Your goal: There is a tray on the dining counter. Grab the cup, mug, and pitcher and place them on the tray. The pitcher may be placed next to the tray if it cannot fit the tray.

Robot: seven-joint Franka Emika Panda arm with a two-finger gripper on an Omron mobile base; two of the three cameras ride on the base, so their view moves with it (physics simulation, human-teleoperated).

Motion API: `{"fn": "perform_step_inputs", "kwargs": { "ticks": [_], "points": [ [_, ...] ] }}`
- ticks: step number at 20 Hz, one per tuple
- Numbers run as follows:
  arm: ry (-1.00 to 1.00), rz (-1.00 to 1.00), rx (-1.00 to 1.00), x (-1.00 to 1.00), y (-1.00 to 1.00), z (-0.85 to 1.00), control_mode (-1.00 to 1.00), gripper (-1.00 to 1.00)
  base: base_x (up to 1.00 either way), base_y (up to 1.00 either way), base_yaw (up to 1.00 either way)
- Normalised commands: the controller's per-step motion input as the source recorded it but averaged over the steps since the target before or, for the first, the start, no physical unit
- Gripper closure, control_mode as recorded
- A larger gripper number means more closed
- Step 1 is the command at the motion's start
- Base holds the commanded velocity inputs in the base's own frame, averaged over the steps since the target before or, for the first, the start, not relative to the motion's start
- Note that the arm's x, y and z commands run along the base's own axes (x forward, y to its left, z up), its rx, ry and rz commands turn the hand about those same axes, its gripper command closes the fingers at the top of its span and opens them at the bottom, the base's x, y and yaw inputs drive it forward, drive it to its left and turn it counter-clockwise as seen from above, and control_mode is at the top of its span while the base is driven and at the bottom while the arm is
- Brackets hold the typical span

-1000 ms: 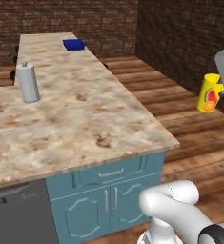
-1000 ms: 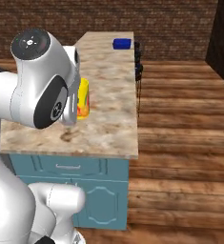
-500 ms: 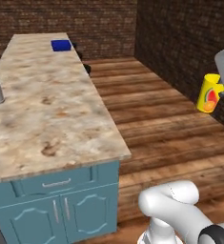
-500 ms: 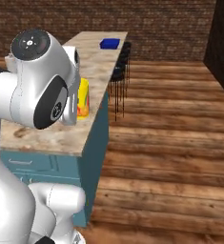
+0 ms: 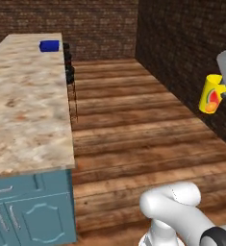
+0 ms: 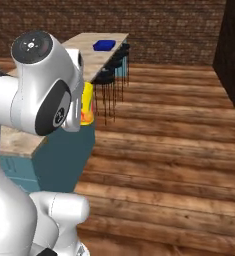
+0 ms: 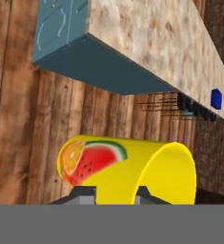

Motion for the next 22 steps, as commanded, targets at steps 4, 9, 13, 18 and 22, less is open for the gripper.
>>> {"fn": "perform_step_inputs", "kwargs": {
  "ticks": [4,9,13,18,22],
  "points": [
    [0.0,0.0,0.0,0.0,0.0,0.0,1.0,1.0,0.76,-1.0,0.2],
    [0.0,0.0,0.0,0.0,0.0,0.0,1.0,1.0,1.0,-1.0,0.22],
    [0.0,0.0,0.0,0.0,0.0,0.0,1.0,1.0,1.0,-1.0,0.2],
    [0.0,0.0,0.0,0.0,0.0,0.0,1.0,1.0,1.0,-1.0,0.18],
    [0.0,0.0,0.0,0.0,0.0,0.0,1.0,1.0,1.0,-0.97,0.13]
  ]
}}
